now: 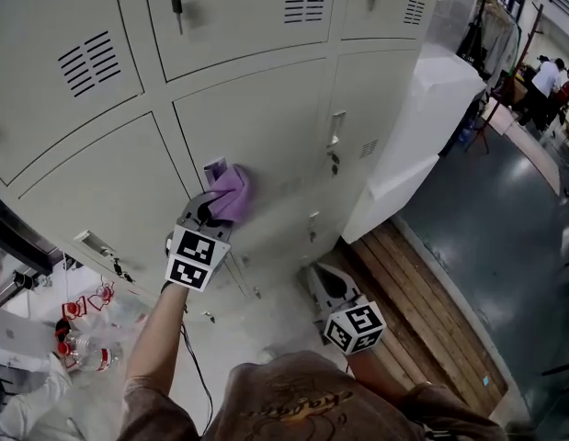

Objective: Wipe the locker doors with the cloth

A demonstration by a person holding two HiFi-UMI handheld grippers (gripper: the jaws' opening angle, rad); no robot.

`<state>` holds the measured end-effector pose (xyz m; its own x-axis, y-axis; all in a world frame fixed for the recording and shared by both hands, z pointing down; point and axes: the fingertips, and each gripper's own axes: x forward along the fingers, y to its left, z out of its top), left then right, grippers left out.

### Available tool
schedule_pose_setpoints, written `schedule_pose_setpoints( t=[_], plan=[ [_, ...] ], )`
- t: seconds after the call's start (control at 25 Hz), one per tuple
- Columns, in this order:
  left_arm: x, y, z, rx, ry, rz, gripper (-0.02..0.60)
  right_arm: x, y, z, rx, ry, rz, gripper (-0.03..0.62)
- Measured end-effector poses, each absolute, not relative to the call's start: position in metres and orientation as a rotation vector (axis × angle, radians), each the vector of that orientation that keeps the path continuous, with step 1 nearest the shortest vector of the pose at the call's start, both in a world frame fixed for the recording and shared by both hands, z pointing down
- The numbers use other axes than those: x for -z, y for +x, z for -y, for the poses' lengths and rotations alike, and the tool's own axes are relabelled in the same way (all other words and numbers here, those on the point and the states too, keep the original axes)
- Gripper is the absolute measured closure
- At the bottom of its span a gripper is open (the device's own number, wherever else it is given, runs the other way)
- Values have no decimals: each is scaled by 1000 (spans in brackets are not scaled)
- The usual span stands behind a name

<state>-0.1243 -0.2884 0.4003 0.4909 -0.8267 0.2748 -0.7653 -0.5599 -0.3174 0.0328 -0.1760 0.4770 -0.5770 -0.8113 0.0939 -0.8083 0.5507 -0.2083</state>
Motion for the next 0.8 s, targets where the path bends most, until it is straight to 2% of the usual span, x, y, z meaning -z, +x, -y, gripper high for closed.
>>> schedule_pose_setpoints(
  t=[0.8],
  plan=[
    [-540,-121,290,863,-2639,-1406,543,-478,43,181,355,-1484,-2746,597]
  ],
)
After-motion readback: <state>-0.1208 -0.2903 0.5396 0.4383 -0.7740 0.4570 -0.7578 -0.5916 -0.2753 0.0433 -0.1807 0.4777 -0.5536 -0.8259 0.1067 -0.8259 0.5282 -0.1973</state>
